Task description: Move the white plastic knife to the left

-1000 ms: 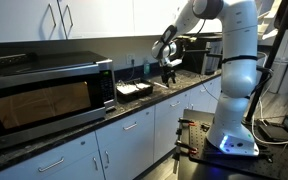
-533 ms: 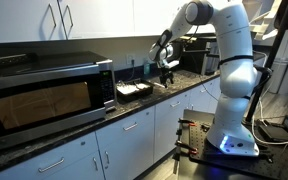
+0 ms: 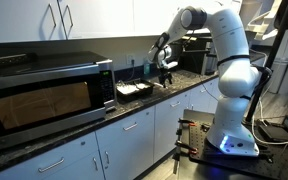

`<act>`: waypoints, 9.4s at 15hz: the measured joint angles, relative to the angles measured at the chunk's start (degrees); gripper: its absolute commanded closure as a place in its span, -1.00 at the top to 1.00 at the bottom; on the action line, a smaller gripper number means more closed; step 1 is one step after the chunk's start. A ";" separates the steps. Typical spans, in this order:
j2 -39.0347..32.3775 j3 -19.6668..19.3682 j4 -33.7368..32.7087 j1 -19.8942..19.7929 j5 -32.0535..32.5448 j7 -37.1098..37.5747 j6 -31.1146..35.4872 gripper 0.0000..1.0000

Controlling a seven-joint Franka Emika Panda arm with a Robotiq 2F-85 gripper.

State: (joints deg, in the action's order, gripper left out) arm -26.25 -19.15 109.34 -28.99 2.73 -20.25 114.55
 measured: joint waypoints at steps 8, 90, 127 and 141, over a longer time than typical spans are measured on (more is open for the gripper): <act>-5.17 1.46 -6.29 -1.57 -0.01 -1.09 -2.37 1.00; -17.54 8.37 -22.17 -10.82 -2.68 -2.15 7.41 -0.93; -16.98 10.17 -24.62 -10.29 -8.86 -1.84 2.37 0.97; -13.75 10.18 -24.55 -8.15 -7.73 -1.88 2.37 1.00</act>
State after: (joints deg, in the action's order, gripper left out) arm -40.00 -8.98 84.79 -37.14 -5.00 -22.13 116.93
